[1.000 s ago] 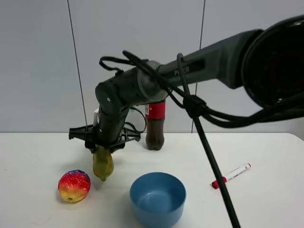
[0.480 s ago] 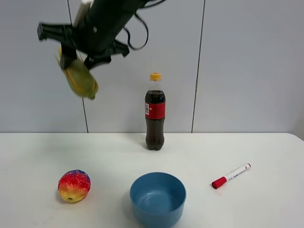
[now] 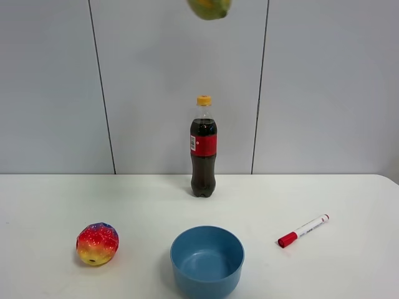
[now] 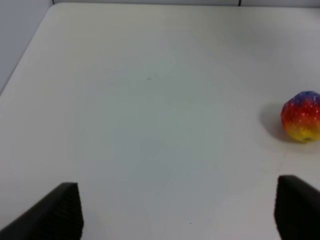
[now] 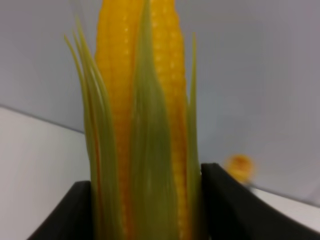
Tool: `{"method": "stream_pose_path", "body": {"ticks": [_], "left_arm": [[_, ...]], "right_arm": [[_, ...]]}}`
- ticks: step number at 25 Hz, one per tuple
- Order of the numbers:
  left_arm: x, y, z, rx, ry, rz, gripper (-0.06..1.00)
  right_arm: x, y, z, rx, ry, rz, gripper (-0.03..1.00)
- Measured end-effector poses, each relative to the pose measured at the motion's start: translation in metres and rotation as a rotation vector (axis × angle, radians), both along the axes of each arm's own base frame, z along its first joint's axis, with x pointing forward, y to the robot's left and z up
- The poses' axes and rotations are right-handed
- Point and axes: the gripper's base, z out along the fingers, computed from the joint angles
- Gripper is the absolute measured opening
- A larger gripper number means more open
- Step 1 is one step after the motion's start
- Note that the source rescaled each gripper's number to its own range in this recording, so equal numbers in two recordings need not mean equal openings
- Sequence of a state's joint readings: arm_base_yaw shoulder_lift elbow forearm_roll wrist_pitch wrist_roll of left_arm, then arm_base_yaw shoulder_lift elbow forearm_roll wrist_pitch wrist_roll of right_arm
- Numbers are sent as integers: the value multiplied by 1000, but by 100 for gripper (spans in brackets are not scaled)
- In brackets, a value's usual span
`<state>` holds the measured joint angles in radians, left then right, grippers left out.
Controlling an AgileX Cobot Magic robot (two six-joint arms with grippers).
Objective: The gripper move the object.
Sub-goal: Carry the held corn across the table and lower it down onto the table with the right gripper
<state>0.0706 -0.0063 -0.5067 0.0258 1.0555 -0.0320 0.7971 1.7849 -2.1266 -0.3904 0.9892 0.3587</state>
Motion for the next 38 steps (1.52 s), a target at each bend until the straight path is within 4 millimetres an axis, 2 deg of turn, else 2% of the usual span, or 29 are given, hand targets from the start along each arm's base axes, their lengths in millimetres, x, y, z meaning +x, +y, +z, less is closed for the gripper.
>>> {"method": "stream_pose_path", "body": {"ticks": [4,7,10,13,17,21,28,35,38], "left_arm": [[0,0,0,0,0,0,100],[0,0,0,0,0,0,100],[0,0,0,0,0,0,100],[0,0,0,0,0,0,100],[0,0,0,0,0,0,100],[0,0,0,0,0,0,100],[0,0,0,0,0,0,100],[0,0,0,0,0,0,100],[0,0,0,0,0,0,100]], "right_arm": [[2,-30,2,-66,55,-170,0],[12,-50,-1,-97,89,-277,0],[29,-77,-4,-83,104,-390,0],[46,-102,-21,-101,152,-478,0],[66,-118,-62,-126,237,-502,0],[84,-120,-109,-123,306,-481,0],[120,-110,-202,-110,422,-471,0],[145,-99,-272,-123,465,-433,0],[151,-95,-295,-125,477,-418,0]]}}
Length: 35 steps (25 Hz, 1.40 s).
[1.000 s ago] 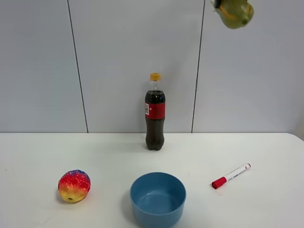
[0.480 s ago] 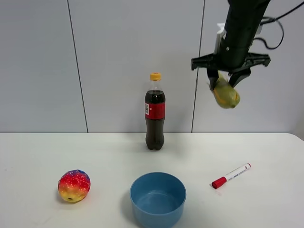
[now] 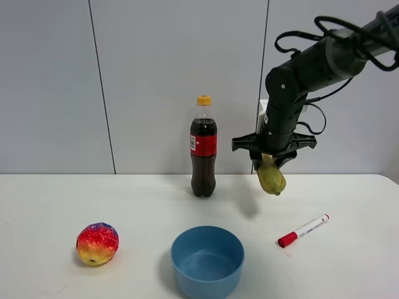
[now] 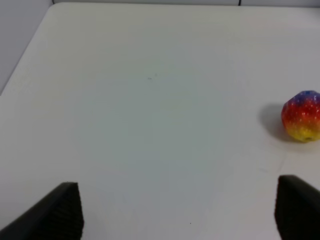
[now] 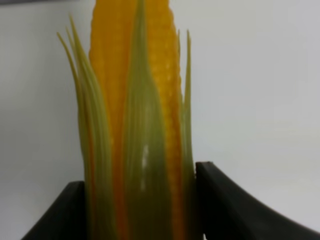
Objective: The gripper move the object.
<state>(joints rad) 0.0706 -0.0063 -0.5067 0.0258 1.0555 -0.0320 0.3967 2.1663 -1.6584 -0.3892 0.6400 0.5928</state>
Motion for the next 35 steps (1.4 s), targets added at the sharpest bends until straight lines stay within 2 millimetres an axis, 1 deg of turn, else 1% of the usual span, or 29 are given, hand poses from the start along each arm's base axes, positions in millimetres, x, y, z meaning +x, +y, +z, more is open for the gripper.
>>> {"method": "stream_pose_path", "body": {"ticks": [4,7,9,17,22,23,24,26,28,29,30,32,34,35], "left_arm": [[0,0,0,0,0,0,100],[0,0,0,0,0,0,100],[0,0,0,0,0,0,100],[0,0,0,0,0,0,100],[0,0,0,0,0,0,100],[0,0,0,0,0,0,100],[0,0,0,0,0,0,100],[0,0,0,0,0,0,100],[0,0,0,0,0,0,100],[0,0,0,0,0,0,100],[0,0,0,0,0,0,100],[0,0,0,0,0,0,100],[0,0,0,0,0,0,100],[0,0,0,0,0,0,100]], "right_arm": [[8,1,-26,33,2,-17,0],[12,-3,-42,58,8,-52,0],[14,-5,-49,65,12,-64,0],[20,-13,-59,54,4,-61,0],[20,-13,-60,50,4,-58,1],[20,-13,-60,50,3,-58,4],[20,-13,-60,50,3,-58,10],[19,-14,-60,46,10,-61,25],[19,-14,-61,38,19,-55,39],[18,-14,-62,35,29,-54,44],[17,-14,-62,28,44,-49,46],[15,-14,-56,26,59,-37,49],[12,-14,-40,34,48,-16,50],[11,-14,-26,41,28,-4,50]]}}
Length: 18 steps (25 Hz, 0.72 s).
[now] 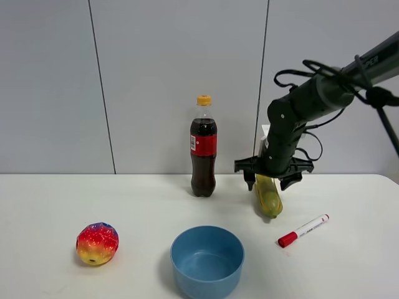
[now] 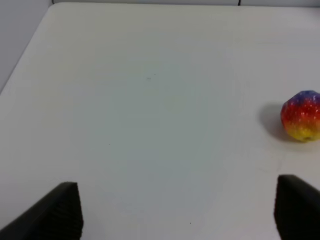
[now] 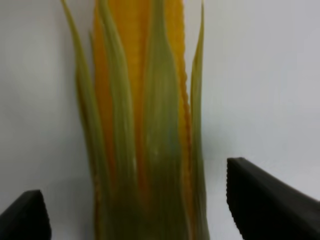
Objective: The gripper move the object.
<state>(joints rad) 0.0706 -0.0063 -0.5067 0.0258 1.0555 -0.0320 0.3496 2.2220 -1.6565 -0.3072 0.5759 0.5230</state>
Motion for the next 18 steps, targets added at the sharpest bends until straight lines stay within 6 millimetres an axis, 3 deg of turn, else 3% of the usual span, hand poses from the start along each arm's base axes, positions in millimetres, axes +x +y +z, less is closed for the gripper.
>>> {"method": "stream_pose_path", "body": {"ticks": [4,9,12,18], "left_arm": [[0,0,0,0,0,0,100],[0,0,0,0,0,0,100],[0,0,0,0,0,0,100],[0,0,0,0,0,0,100]], "right_arm": [[-12,-4,74,22,-127,39,51],[-50,-20,170,-30,-250,113,51],[-88,-36,223,-78,-285,142,56],[-172,-66,296,-98,-308,125,64]]}}
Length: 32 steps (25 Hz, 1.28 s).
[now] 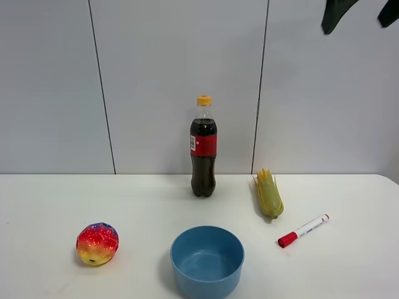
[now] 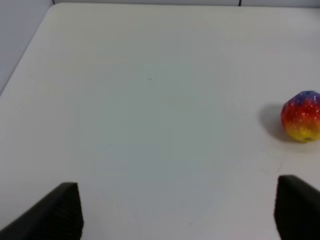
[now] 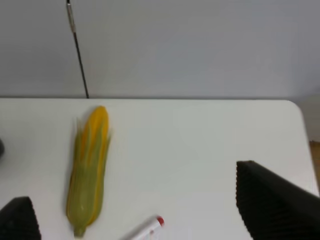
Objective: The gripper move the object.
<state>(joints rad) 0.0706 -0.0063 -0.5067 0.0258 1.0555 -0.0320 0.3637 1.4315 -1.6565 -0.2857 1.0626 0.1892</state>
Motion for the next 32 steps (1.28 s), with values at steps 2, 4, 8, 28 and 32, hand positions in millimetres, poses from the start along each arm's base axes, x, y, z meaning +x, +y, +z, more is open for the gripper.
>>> {"method": "stream_pose_path", "body": {"ticks": [2,4,8,28,32], "left_arm": [[0,0,0,0,0,0,100],[0,0,0,0,0,0,100],[0,0,0,0,0,0,100],[0,0,0,0,0,0,100],[0,0,0,0,0,0,100]], "right_arm": [[-26,-9,16,7,-19,-2,64],[-51,-19,21,2,-38,7,64],[-94,-33,0,0,-61,46,64],[-238,-88,-115,193,-64,-206,64],[-255,-90,-134,186,-76,-213,64]]}}
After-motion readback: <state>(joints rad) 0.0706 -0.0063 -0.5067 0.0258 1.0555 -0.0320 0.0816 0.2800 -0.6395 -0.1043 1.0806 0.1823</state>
